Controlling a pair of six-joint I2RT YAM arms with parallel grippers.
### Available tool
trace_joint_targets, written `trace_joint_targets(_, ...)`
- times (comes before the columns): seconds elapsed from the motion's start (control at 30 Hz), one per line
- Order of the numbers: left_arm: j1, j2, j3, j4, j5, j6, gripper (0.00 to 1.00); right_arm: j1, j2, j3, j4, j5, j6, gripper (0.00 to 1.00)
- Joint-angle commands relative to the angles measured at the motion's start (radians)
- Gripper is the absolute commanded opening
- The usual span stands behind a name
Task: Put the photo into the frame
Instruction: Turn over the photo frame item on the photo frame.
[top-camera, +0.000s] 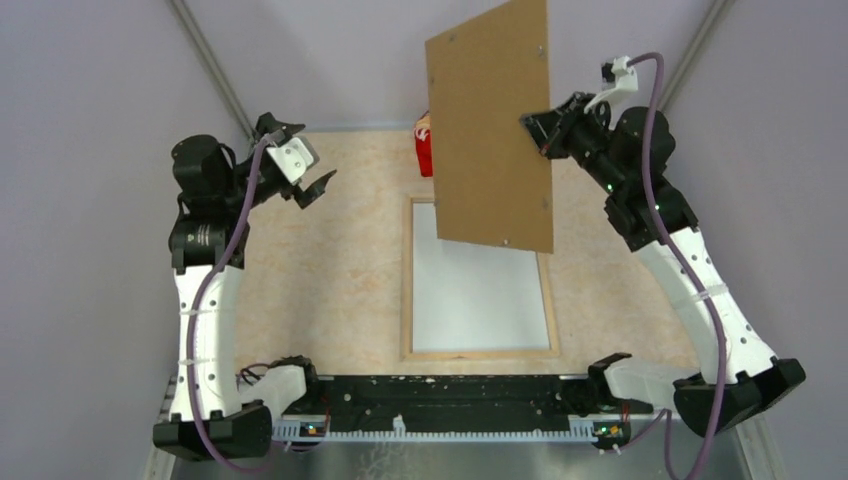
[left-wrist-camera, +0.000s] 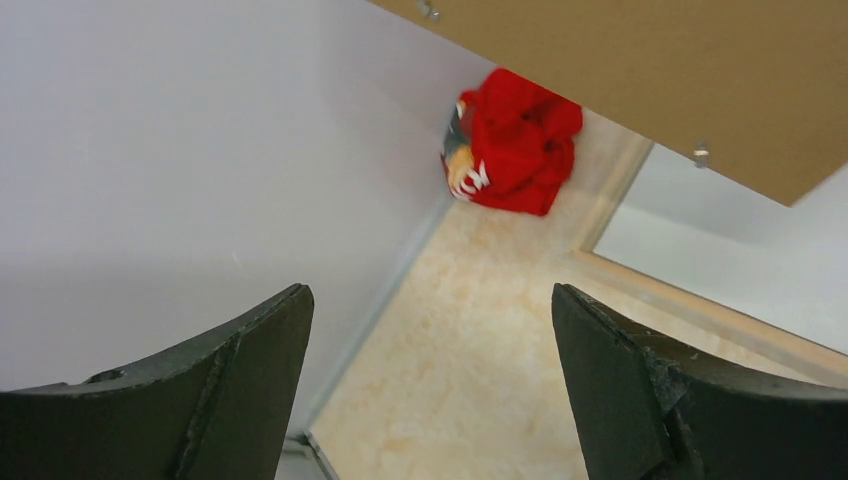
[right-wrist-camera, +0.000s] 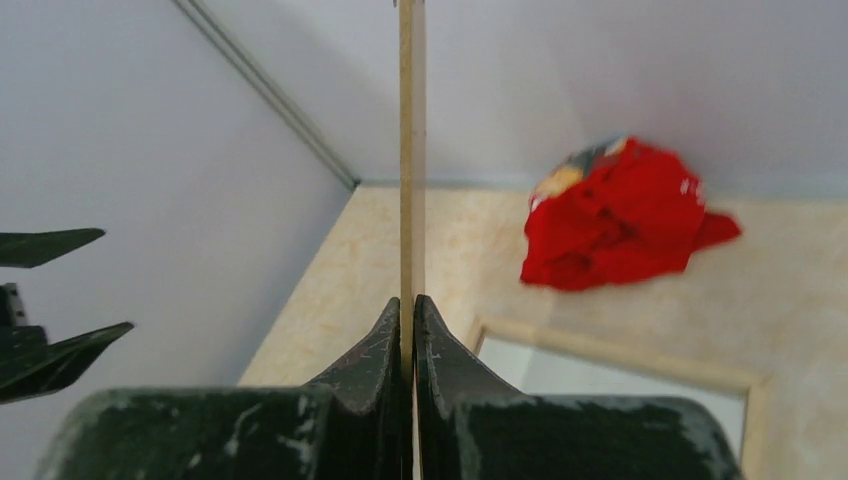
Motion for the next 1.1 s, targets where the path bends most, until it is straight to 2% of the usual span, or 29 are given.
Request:
trace_joint_targets(0.0,0.004,0.018,-0.085,-0.041,-0.114,0.007,0.95,-0.108,-0.105,-0.220,0.206,-0.263,0.349,0.00)
trace_joint_targets(0.03,0.009,0.020,-0.115,-0.021,-0.139,0.001,0.95,-0.123,-0.134,-0.293,0.325,-0.288,0.398,0.00)
trace_joint_targets(0.2,0.028,0.057,-0.215,0.015,-0.220,-0.008,0.93,-0.167,-0.188,-0.556,0.683,-0.399,0.628,0.00)
trace_joint_targets(0.4,0.057,0.091,-0.279,0.008,-0.237,-0.020,0.91,-0.171,-0.194,-0.839,1.115,-0.336,0.876,0.00)
trace_joint_targets(0.63,0.050,0.103,-0.345,-0.039,-0.109,-0.042,0.88,-0.178,-0.133,-0.917,1.260,-0.337,0.963,0.00)
trace_joint_targets(0.9,-0.031,0.058,-0.412,-0.048,-0.083,-0.064,0.86,-0.177,-0.099,-0.953,1.328,-0.285,1.011,0.00)
trace_joint_targets(1.07,-0.113,0.034,-0.419,-0.041,-0.113,-0.098,0.86,-0.177,-0.099,-0.957,1.303,-0.263,1.007,0.00)
